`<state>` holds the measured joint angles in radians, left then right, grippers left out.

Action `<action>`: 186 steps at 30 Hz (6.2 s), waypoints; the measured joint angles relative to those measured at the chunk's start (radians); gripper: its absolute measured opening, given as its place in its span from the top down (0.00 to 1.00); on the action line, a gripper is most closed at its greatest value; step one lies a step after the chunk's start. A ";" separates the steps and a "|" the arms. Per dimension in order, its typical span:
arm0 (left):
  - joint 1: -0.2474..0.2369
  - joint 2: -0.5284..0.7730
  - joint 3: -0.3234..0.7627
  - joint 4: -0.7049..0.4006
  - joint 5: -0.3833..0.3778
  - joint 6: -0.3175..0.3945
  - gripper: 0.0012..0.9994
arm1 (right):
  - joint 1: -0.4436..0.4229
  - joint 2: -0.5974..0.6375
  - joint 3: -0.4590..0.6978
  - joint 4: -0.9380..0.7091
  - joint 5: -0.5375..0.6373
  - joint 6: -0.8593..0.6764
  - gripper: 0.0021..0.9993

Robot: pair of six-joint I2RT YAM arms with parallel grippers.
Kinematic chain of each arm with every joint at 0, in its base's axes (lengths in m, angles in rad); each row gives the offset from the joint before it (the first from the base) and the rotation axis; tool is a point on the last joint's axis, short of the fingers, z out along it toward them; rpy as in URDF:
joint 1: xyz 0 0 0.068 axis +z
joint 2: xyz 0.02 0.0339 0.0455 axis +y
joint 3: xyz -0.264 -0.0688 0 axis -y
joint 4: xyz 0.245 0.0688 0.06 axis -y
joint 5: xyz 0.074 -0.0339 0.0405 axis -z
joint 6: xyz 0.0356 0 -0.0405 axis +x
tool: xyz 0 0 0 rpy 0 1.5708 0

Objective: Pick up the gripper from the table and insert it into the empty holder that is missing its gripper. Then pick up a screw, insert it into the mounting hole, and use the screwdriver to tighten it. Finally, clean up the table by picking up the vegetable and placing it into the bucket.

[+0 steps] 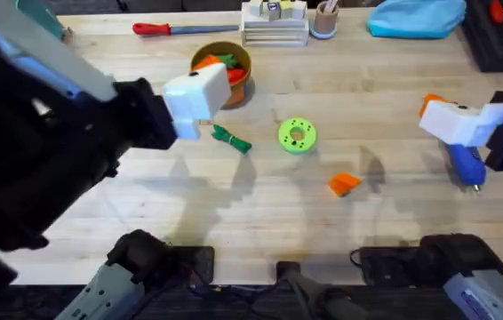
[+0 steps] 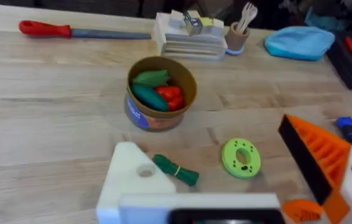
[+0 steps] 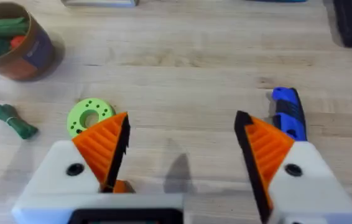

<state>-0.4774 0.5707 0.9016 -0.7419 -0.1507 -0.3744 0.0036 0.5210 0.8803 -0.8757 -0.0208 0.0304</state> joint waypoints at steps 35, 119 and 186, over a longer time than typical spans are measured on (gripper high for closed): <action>0.000 -0.397 -0.433 0.432 0.160 0.349 0.01 | 0.000 0.000 0.000 0.000 0.000 0.000 0.01; 0.303 -0.565 -0.896 0.679 0.980 0.283 0.01 | 0.071 0.082 0.004 -0.125 -0.194 -0.067 0.01; 0.303 -0.565 -0.896 0.676 1.019 0.283 0.01 | 0.457 0.602 -0.029 -0.170 -0.156 -0.136 0.99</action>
<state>-0.1741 0.0052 0.0059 -0.0658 0.8684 -0.0914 0.4604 1.1232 0.8511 -1.0458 -0.1768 -0.1051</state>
